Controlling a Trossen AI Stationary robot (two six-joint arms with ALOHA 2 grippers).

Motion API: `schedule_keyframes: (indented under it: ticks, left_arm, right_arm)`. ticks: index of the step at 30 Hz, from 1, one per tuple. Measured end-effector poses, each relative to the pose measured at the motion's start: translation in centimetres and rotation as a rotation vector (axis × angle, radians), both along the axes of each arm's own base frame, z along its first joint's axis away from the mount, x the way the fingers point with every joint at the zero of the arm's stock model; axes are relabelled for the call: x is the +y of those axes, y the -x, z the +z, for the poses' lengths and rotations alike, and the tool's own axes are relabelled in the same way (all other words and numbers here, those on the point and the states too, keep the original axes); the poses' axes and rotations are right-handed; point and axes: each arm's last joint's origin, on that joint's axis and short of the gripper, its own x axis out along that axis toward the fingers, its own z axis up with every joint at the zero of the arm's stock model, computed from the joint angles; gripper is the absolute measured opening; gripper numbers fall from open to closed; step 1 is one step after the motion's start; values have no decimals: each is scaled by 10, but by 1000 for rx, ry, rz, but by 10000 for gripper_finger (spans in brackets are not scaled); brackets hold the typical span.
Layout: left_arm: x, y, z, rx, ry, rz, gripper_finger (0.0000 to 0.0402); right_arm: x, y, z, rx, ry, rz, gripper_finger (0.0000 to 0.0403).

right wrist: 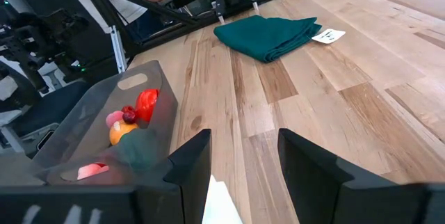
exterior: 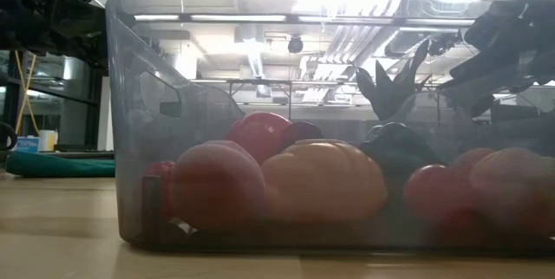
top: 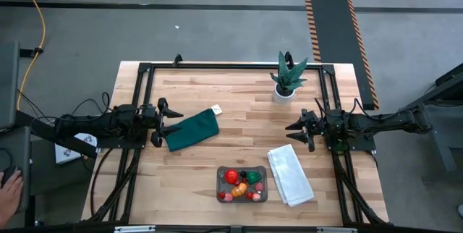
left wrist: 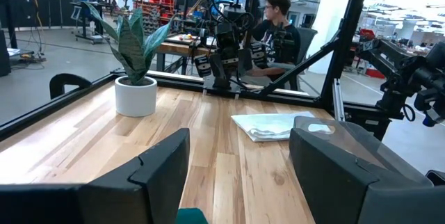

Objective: Pick and placing Produce into tupperware
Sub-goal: Return to Home Position

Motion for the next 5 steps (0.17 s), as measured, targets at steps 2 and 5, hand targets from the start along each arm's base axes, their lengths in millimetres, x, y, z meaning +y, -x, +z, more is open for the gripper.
schedule_keyframes:
  ticks: [2,5]
  left_arm:
    - [0,0,0,0,0,0,237]
    - [0,0,0,0,0,0,237]
  right_arm:
    - [0,0,0,0,0,0,156]
    - [0,0,0,0,0,0,156]
